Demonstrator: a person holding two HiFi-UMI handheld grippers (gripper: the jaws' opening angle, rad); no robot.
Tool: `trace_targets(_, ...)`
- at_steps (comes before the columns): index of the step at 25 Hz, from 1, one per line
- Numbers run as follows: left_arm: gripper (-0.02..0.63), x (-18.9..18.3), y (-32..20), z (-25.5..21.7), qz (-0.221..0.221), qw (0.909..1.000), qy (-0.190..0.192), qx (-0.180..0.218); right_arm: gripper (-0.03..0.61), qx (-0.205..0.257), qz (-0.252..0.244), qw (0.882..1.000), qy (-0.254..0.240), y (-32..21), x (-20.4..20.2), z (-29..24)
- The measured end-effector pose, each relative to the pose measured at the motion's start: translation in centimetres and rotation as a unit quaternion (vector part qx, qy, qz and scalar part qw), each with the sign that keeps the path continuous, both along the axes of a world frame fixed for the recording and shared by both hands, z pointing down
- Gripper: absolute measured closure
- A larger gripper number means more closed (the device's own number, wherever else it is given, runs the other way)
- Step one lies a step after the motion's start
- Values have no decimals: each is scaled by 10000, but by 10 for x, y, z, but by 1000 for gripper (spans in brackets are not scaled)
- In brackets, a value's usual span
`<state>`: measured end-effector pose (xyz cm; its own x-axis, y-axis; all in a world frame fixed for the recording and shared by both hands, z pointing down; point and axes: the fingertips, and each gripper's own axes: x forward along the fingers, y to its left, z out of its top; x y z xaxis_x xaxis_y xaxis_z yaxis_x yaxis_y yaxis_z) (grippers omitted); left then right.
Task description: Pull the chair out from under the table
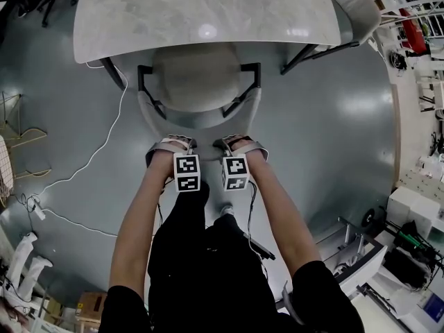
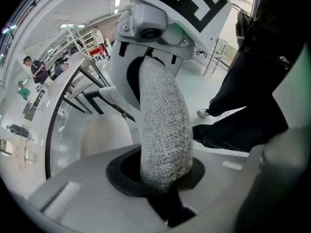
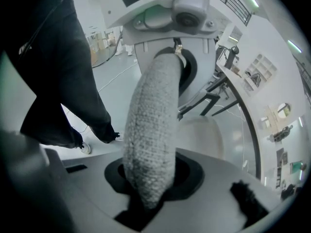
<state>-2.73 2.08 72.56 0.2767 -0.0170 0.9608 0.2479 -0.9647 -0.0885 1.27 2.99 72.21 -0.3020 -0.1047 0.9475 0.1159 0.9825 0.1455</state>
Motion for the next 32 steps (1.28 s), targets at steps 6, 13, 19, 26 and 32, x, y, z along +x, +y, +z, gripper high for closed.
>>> trace_targets(6,540,-3,4,0,10,10000,-18,-52,486,-79,28,10000,2,6,-2,1)
trace_targets(13,540,-3,17,2,16,10000,-28,-90,486,-123,43,9999,-3,19,-3,2)
trace_targets(19,540,-1,32,1,-8,9999,-52,-117,486,-161,37,9999,-15,33,-1,-2)
trace_targets(26,540,2,52,0,-31,9999,-67,-122,486,-179,44,9998,-25,54,2,0)
trace_targets(32,540,-1,71,2,-46,9998,-89,-147,486,-103,33,9999,-25,70,-1,1)
